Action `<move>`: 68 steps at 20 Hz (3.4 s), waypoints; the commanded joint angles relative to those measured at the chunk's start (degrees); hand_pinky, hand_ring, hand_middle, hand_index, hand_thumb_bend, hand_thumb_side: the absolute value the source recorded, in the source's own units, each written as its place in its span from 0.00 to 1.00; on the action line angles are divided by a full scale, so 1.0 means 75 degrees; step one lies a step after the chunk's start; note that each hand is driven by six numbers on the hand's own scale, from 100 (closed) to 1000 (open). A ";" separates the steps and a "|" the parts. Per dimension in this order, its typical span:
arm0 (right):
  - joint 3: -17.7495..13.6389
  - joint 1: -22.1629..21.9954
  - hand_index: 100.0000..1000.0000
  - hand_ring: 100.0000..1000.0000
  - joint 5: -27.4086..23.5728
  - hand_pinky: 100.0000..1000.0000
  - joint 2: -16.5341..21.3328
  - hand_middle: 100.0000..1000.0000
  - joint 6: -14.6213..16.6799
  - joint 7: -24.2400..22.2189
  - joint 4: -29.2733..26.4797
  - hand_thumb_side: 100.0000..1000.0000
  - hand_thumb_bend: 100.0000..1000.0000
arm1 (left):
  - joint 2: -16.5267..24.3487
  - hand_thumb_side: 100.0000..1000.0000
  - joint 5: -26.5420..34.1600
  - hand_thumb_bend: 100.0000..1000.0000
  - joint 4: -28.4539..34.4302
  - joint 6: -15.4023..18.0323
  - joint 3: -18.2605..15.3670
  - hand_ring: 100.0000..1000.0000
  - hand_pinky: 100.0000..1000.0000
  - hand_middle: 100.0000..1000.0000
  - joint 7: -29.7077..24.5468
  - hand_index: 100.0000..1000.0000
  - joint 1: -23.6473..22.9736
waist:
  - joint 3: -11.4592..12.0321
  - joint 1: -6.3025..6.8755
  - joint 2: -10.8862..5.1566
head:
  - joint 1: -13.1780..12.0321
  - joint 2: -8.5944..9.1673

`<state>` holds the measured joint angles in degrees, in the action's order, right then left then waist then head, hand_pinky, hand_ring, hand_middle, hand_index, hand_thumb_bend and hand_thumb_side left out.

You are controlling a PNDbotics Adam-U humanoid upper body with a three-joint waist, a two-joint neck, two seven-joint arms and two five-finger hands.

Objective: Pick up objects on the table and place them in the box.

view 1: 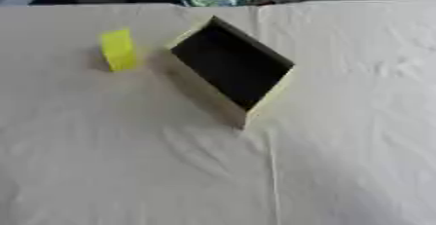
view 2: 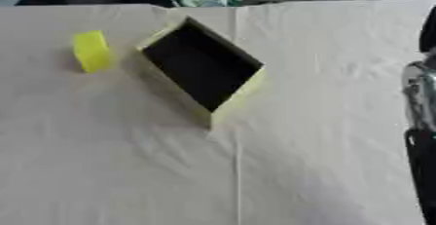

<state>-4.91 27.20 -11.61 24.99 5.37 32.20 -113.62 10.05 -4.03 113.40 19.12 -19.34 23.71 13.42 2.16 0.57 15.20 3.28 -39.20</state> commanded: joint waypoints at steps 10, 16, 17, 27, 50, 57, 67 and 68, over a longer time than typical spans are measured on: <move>0.0016 0.0024 0.78 0.70 0.0039 0.70 0.0265 0.45 -0.0054 -0.0039 -0.0130 0.61 0.00 | 0.2343 0.78 -0.0858 0.00 -0.0788 -0.1562 0.0128 0.52 0.61 0.50 0.0203 0.71 0.1583 | -0.0070 0.0048 -0.0288 | -0.0029 0.0025; 0.0073 0.0033 0.78 0.70 0.0020 0.71 0.0295 0.45 -0.0083 -0.0098 -0.0130 0.61 0.00 | 0.4037 0.78 -0.1706 0.00 -0.3245 -0.1765 0.0419 0.52 0.63 0.50 -0.0188 0.71 0.2746 | -0.0166 0.0139 -0.0298 | -0.0109 0.0032; 0.0085 0.0040 0.78 0.70 0.0013 0.71 0.0294 0.45 -0.0088 -0.0109 -0.0130 0.61 0.00 | 0.4269 0.78 -0.1769 0.00 -0.3729 -0.1734 0.0519 0.52 0.63 0.50 -0.0307 0.71 0.2973 | -0.0189 0.0151 -0.0298 | -0.0137 0.0034; 0.0188 0.0103 0.78 0.70 -0.0046 0.71 0.0268 0.44 -0.0139 -0.0226 -0.0130 0.61 0.00 | 0.5004 0.77 -0.3545 0.00 -0.8551 -0.1028 0.1493 0.54 0.66 0.52 -0.1817 0.71 0.5379 | -0.0405 0.0205 -0.0274 | -0.0369 0.0122; 0.0328 0.0369 0.79 0.70 -0.0152 0.71 0.0123 0.44 -0.0171 -0.0409 -0.0130 0.61 0.00 | 0.3416 0.99 -0.8232 0.23 -1.0808 -0.0039 0.1484 0.85 0.89 0.77 -0.5001 0.87 0.7502 | -0.0734 0.0254 0.0055 | -0.0846 0.0533; 0.0340 0.0401 0.79 0.70 -0.0186 0.71 0.0057 0.44 -0.0179 -0.0440 -0.0130 0.61 0.00 | 0.2999 1.00 -0.8327 0.23 -1.0775 0.0134 0.1540 0.89 0.93 0.79 -0.5391 0.89 0.7578 | -0.0792 0.0243 0.0064 | -0.0959 0.0589; 0.0349 0.0457 0.79 0.70 -0.0227 0.71 -0.0056 0.44 -0.0182 -0.0468 -0.0130 0.61 0.00 | 0.2485 0.99 -0.8403 0.25 -1.0637 0.0543 0.1780 0.91 0.95 0.81 -0.5902 0.90 0.7644 | -0.0886 0.0254 0.0051 | -0.1108 0.0640; 0.0348 0.0457 0.79 0.70 -0.0230 0.71 -0.0057 0.44 -0.0181 -0.0467 -0.0130 0.61 0.00 | 0.2483 0.94 -0.8442 0.29 -1.0639 0.0565 0.1796 0.93 0.96 0.82 -0.5967 0.90 0.7638 | -0.0892 0.0260 0.0050 | -0.1105 0.0641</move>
<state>-2.07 29.74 -13.02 23.92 3.90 28.84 -113.62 27.70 -66.91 32.21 23.05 -6.13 -20.52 69.14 -4.54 1.86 15.96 -4.83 -35.11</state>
